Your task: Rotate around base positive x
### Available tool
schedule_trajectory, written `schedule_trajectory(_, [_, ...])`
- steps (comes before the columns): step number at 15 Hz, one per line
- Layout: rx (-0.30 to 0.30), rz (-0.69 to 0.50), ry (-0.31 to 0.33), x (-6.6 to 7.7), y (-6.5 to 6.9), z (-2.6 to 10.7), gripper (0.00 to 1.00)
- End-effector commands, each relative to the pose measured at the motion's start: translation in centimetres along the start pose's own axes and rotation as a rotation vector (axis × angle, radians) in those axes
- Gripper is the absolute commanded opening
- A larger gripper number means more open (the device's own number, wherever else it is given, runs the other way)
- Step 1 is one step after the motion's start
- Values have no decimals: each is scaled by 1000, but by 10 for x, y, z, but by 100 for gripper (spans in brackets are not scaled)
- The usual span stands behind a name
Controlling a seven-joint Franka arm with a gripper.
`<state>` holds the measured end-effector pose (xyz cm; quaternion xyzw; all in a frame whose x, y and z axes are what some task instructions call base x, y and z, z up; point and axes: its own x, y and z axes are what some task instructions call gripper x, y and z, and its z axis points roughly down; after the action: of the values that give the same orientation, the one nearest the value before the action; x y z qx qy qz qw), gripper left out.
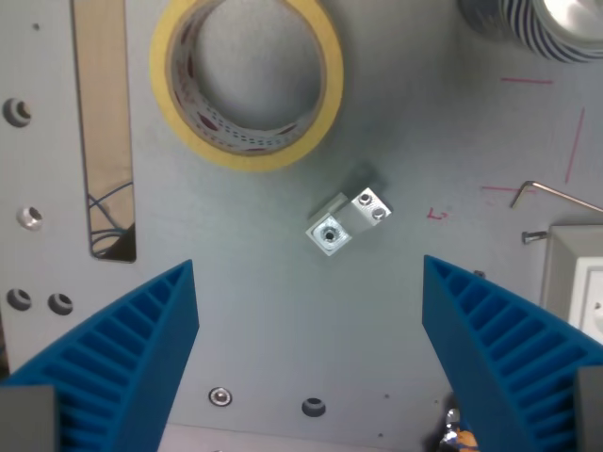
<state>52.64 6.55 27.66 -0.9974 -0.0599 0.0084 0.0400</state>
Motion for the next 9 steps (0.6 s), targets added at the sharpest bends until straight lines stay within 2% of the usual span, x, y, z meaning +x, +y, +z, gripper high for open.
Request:
schedule_trajectory(1, [194,-20,32,0,4,-2,100])
schedule_trajectory(9, [300,-23,44,0,4,-2,100])
